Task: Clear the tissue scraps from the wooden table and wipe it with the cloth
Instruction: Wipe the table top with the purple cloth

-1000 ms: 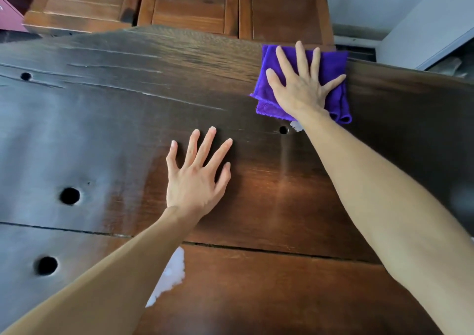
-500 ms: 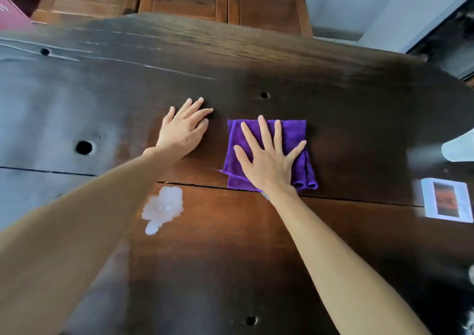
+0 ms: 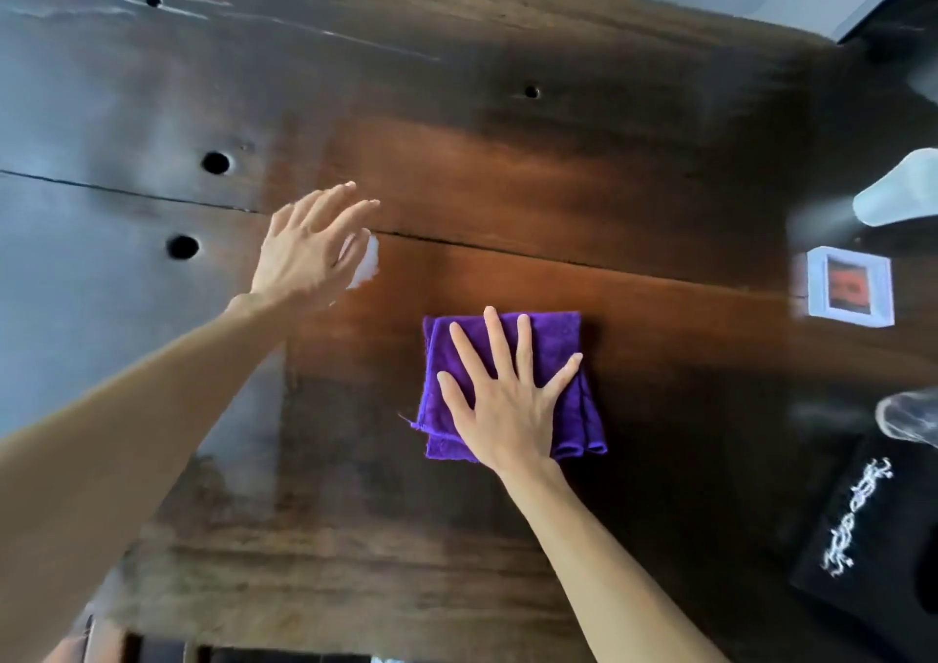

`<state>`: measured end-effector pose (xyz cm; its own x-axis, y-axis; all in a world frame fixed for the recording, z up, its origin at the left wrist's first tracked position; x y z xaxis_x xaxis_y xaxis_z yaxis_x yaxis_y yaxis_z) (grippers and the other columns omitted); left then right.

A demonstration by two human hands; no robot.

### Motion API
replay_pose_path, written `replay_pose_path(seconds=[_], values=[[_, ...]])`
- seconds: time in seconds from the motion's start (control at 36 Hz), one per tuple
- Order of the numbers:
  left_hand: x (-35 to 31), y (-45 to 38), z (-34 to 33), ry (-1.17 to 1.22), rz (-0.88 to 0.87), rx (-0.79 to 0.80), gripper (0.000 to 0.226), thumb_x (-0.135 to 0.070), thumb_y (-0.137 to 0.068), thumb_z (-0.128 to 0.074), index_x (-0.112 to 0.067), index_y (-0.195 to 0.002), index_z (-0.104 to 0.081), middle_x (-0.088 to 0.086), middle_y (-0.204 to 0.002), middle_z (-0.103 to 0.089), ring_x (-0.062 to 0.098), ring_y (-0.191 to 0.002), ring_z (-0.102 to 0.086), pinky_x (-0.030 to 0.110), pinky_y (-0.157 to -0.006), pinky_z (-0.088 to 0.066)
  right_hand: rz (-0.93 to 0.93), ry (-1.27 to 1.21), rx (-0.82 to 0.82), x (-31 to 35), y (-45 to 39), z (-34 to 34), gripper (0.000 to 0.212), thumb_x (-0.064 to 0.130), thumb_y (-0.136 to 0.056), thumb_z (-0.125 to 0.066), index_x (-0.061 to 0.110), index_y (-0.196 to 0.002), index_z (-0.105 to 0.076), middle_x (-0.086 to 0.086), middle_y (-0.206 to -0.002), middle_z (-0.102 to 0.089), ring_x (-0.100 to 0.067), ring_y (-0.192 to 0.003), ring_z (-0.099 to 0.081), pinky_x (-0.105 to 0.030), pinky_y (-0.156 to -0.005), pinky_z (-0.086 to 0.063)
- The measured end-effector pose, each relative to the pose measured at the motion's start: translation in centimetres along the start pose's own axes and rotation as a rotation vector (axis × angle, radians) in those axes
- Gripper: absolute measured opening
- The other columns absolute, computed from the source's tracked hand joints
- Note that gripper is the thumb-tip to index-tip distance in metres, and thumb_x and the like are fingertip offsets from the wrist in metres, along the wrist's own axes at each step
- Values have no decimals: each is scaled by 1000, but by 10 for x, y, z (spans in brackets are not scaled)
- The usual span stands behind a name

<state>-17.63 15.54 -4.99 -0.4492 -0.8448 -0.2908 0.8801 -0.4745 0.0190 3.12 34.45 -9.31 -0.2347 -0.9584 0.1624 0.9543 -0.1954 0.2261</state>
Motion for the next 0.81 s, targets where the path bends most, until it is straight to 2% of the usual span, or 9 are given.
replay_pose_path(seconds=[0.11,0.28,0.47,0.64,0.81], values=[[-7,46,-1,-44,49,-9,48,-42,-104,-33,-36,-150,-46,1,-163,-36,31,-147,-34,48,-120,-23,7,-7,30,5,51,-10,60,66,-100,-25,48,-156,-19,6,-170,-10,-29,-156,-4,-84,-103,-5],[-8,100,-1,-47,128,-48,48,-42,-105,-33,-35,-151,-45,2,-166,-33,30,-149,-33,47,-122,-19,20,-52,102,16,137,-26,60,67,-98,-30,49,-155,-23,6,-170,-11,-30,-156,-8,-86,-103,-5],[18,115,-4,-69,126,-29,47,-42,-106,-29,-37,-150,-45,3,-165,-34,31,-147,-32,47,-121,-19,80,-18,174,32,219,-44,72,71,-88,-47,54,-153,-23,8,-168,-20,-31,-154,-19,-88,-102,-10],[47,99,-1,-27,125,-57,46,-42,-106,-30,-39,-150,-44,4,-165,-34,32,-147,-33,50,-120,-22,59,38,182,51,229,-51,82,76,-76,-56,55,-151,-29,7,-165,-29,-31,-153,-21,-90,-97,-13],[86,74,4,4,101,-70,47,-42,-105,-32,-38,-150,-46,3,-164,-35,31,-148,-33,49,-120,-22,-1,47,183,69,194,-45,77,75,-81,-50,56,-151,-26,7,-166,-27,-29,-152,-23,-88,-102,-8]])
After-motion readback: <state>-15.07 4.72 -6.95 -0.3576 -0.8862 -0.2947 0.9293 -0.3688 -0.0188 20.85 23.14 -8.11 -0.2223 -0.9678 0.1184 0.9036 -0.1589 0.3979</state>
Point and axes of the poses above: each hand's wrist, its own y-axis away from the middle knuckle, its own z-axis out of the back of the hand, x = y × z, the point moved 2 cm from there along -y, towards the middle knuckle
